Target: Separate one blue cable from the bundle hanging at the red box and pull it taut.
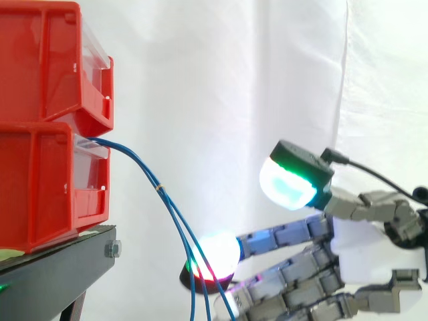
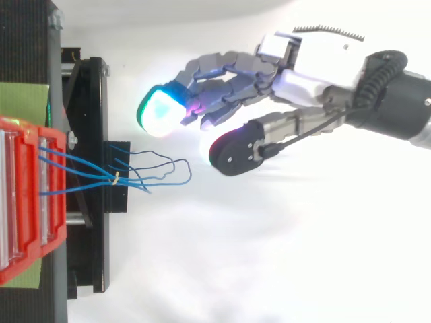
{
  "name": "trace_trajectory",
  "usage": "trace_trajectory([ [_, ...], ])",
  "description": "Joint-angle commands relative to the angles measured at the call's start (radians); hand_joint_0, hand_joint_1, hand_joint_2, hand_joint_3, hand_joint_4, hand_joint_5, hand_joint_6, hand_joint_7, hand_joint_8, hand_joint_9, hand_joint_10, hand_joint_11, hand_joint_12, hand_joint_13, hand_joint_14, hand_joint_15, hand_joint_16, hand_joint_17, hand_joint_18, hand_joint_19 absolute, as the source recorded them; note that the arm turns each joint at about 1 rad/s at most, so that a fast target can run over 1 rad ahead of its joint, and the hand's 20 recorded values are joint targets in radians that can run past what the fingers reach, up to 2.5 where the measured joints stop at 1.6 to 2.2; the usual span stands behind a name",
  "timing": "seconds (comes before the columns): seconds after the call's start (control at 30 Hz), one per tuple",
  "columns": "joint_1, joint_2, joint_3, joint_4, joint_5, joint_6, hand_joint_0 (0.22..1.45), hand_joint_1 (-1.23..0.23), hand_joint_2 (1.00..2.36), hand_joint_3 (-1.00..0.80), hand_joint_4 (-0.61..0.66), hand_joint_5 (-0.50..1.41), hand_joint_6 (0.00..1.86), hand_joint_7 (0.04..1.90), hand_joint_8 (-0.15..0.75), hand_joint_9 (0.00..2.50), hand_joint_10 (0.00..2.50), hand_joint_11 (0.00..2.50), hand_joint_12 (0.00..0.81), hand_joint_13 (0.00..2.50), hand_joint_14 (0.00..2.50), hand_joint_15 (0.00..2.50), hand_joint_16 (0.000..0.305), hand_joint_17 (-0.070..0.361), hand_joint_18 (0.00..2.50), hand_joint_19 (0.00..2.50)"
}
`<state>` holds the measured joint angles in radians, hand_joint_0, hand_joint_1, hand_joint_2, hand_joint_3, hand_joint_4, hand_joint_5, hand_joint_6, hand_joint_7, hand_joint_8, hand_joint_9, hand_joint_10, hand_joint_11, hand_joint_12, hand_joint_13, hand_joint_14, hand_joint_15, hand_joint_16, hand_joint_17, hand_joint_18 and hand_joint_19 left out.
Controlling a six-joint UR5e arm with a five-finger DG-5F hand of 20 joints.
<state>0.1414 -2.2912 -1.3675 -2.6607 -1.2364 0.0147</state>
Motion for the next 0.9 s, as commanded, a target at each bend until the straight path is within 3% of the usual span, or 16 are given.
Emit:
trace_trajectory([
  [0.0,0.004,-0.039,0.051,-0.004,-0.003,-0.004,0.52,-0.70,1.00,-0.50,0.28,-0.21,0.50,0.80,0.339,0.58,0.00,0.18,0.276,0.50,0.00,0.13,0.033,0.074,0.68,0.41],
  [0.1,0.009,-0.068,0.113,-0.039,-0.014,-0.030,0.52,-0.72,1.00,-0.50,0.28,-0.21,0.50,0.80,0.341,0.58,0.01,0.19,0.274,0.51,0.01,0.14,0.033,0.074,0.69,0.41],
  [0.3,0.020,-0.077,0.122,-0.030,-0.029,-0.050,0.52,-0.74,1.00,-0.50,0.28,-0.21,0.50,0.80,0.341,0.59,0.01,0.21,0.275,0.53,0.01,0.16,0.032,0.073,0.70,0.42],
  [0.47,0.037,-0.077,0.125,0.002,-0.034,-0.055,0.53,-0.75,1.00,-0.50,0.28,-0.21,0.50,0.80,0.337,0.58,0.01,0.22,0.276,0.56,0.01,0.18,0.033,0.073,0.72,0.43],
  [0.5,0.043,-0.077,0.142,-0.004,-0.046,-0.076,0.53,-0.75,1.00,-0.50,0.28,-0.21,0.50,0.80,0.338,0.58,0.01,0.22,0.276,0.56,0.01,0.18,0.033,0.073,0.72,0.43],
  [0.57,0.046,-0.077,0.143,-0.010,-0.051,-0.076,0.53,-0.75,1.00,-0.50,0.28,-0.21,0.50,0.80,0.338,0.59,0.01,0.23,0.278,0.56,0.01,0.19,0.033,0.074,0.72,0.43],
  [0.63,0.047,-0.077,0.143,-0.025,-0.051,-0.124,0.53,-0.75,1.00,-0.50,0.28,-0.21,0.50,0.80,0.338,0.59,0.01,0.24,0.278,0.56,0.01,0.19,0.033,0.074,0.72,0.44],
  [0.87,0.053,-0.077,0.145,-0.012,-0.049,-0.113,0.56,-0.66,1.00,-0.50,0.29,-0.20,0.50,0.83,0.350,0.68,0.01,0.33,0.274,0.64,0.01,0.25,0.032,0.072,0.75,0.47],
])
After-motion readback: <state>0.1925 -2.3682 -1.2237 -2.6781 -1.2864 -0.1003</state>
